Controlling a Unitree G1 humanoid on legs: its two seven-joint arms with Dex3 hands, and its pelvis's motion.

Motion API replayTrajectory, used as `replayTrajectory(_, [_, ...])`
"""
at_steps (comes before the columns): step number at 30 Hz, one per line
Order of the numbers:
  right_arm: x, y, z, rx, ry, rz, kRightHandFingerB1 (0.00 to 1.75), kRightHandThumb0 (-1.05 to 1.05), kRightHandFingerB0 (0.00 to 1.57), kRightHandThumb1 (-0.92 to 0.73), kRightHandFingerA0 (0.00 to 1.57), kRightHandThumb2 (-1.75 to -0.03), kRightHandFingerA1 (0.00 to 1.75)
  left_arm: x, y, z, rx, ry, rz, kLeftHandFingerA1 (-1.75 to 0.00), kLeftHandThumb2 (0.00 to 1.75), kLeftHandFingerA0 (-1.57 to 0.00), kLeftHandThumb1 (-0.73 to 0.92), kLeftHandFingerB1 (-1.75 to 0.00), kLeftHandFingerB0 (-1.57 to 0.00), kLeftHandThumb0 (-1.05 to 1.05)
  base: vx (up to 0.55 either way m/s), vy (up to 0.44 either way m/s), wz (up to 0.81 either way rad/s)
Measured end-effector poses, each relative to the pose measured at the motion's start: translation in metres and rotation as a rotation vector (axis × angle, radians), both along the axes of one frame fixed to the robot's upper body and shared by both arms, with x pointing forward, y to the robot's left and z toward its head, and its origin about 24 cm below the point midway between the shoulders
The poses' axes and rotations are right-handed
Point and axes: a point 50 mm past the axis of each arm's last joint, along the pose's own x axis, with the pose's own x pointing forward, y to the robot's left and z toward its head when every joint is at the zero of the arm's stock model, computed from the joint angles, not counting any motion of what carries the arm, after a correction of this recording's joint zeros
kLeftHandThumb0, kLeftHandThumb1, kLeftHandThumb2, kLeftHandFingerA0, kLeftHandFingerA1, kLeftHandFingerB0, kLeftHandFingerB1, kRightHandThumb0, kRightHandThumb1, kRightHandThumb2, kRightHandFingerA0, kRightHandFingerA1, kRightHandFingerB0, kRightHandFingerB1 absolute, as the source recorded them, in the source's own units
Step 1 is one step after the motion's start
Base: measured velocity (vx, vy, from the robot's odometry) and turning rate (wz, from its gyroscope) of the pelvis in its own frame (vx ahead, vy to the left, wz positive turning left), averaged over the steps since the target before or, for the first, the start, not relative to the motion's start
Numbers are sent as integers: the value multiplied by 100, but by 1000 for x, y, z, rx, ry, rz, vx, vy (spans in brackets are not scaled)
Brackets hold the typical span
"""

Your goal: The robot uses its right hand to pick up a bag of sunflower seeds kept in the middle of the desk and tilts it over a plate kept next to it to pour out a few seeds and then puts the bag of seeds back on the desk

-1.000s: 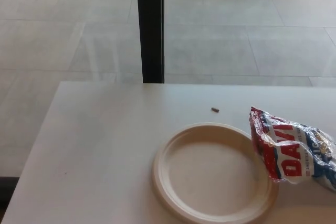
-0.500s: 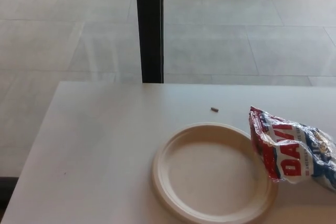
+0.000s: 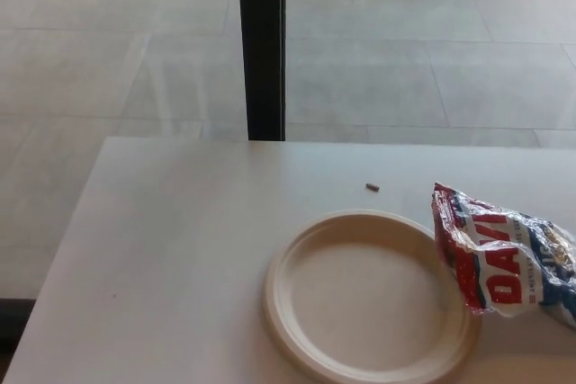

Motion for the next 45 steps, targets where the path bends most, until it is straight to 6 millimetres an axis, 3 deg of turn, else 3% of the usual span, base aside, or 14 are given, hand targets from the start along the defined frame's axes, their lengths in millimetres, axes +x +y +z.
replayTrajectory(6, [36,41,21,-198,100,234,7,-103,0,-60,0,-96,16,-4,2,1,1,2,9,-65,92,-47,54,-48,-31,-78,0,0,0])
replayTrajectory(7, [40,49,23,-227,108,269,0,-98,0,-57,0,-93,13,-4,2,1,1,2,9,-59,60,-49,64,-34,-34,-69,0,0,0])
replayTrajectory(13, [64,91,25,-393,248,457,0,-92,0,-54,0,-90,12,-5,2,1,-3,-7,27,-57,60,-50,63,-34,-33,-70,0,0,0])
replayTrajectory(19, [80,96,8,-424,398,500,0,-94,0,-55,0,-93,8,-5,2,1,-6,-18,45,-66,92,-48,53,-49,-33,-75,0,0,0])
replayTrajectory(20, [83,96,5,-426,417,500,0,-93,0,-54,0,-93,10,-6,2,1,-6,-18,46,-61,60,-50,62,-36,-37,-72,0,0,0])
replayTrajectory(32, [108,107,-4,-568,547,536,2,-97,0,-55,0,-96,7,-5,0,0,-9,0,17,-59,60,-49,65,-37,-39,-74,0,0,0])
replayTrajectory(33, [109,108,-4,-580,551,539,18,-91,0,-65,0,-60,16,-5,0,0,-8,1,13,-58,60,-49,65,-36,-39,-74,0,0,0])
replayTrajectory(34, [109,109,-5,-594,557,540,3,-98,0,-56,0,-96,5,-5,0,0,-5,3,8,-60,61,-50,64,-36,-39,-76,0,0,0])
replayTrajectory(36, [111,112,-6,-623,572,549,3,-98,0,-56,0,-96,5,-5,0,0,-4,6,2,-60,61,-50,64,-36,-39,-76,0,0,0])
replayTrajectory(37, [111,115,-7,-640,579,557,16,-89,0,-65,0,-60,17,-5,0,0,-4,6,0,-60,61,-51,62,-37,-40,-77,0,0,0])
replayTrajectory(38, [112,117,-7,-652,582,561,5,-96,0,-56,0,-95,5,-5,0,0,-3,5,-2,-58,60,-50,65,-35,-38,-73,0,0,0])
replayTrajectory(42, [115,131,-10,-700,591,596,6,-95,0,-55,0,-97,11,-4,0,0,1,4,-7,-56,60,-50,65,-35,-38,-73,0,0,0])
replayTrajectory(44, [115,135,-20,-707,621,616,8,-95,5,-56,3,-96,11,-4,0,0,3,5,-11,-63,93,-44,54,-47,-31,-78,0,0,0])
replayTrajectory(45, [115,137,-25,-708,634,625,12,-91,7,-54,6,-96,14,-4,0,0,4,6,-12,-58,60,-50,65,-35,-39,-73,0,0,0])
